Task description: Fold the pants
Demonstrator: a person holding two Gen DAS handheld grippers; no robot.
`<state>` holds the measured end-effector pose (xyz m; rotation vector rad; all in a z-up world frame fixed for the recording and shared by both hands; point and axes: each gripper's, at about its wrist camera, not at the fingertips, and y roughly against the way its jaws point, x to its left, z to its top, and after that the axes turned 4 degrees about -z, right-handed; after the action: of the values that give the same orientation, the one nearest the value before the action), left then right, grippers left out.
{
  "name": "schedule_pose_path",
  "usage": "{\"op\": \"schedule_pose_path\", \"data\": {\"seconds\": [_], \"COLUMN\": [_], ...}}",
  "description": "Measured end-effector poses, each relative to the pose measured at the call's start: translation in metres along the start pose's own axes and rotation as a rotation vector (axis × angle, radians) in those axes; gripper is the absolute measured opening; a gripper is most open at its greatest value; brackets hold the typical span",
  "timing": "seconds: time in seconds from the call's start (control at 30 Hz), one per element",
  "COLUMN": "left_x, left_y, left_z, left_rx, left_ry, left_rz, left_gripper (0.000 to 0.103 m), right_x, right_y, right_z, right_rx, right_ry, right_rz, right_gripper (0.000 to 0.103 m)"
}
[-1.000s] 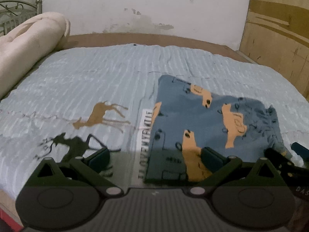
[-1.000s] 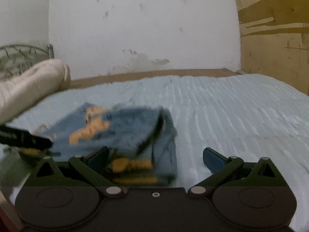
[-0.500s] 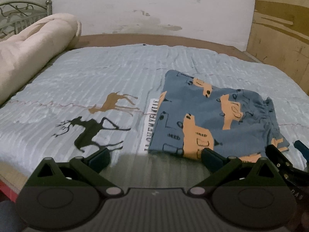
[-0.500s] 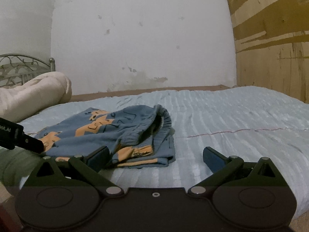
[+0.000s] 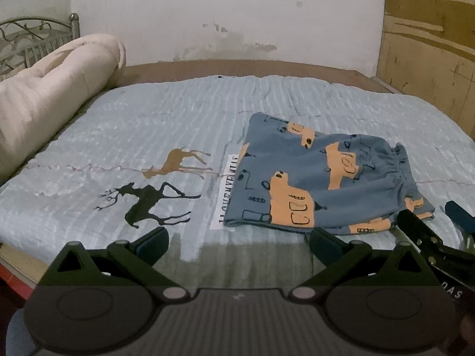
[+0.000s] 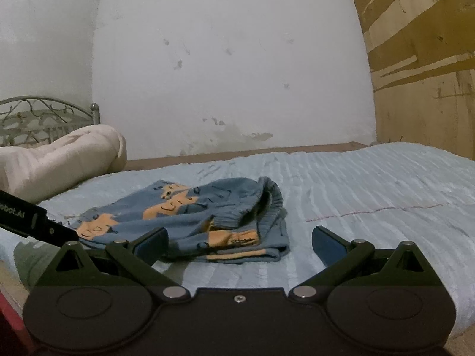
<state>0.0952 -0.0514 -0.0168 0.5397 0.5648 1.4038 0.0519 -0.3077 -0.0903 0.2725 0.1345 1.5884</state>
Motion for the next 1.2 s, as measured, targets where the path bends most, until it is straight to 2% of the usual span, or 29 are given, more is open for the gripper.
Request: {"op": "schedule_pose_path", "data": {"seconds": [0.47,0.77,0.93,1.1,1.2], "left_x": [0.001,0.007,0.011,0.02,0.029], "left_y": [-0.008,-0.022,-0.037,-0.054,-0.066], "left_z": [0.002,0.01,0.02,0.034,0.044], "left_rx": [0.009,0.018,0.024,0.026,0.038], "left_ry": [-0.001,-0.007,-0.041,-0.041,-0.003], "left_rz": [-0.008,-0.044,-0.086,-0.171,-0.212], "left_gripper": [0.102,0.102,0.102,0.102,0.102], "right_x": [-0.001,-0.005,-0.013,-0.034,-0.049], "right_y": [-0.001,-0.003,-0.009,-0.03,-0.056], "right_z": [0.001,0.002,0.013,0.04,0.056], "right_rx": [0.005,0.013,0.04,0.094,0.185], "right_ry": [-0.014,-0.04,-0.1,-0.18,-0.191], "right_rz": [0.01,0.035,0.098,0.186,0.203], "right_gripper": [0.102,0.102,0.102,0.102,0.102]}}
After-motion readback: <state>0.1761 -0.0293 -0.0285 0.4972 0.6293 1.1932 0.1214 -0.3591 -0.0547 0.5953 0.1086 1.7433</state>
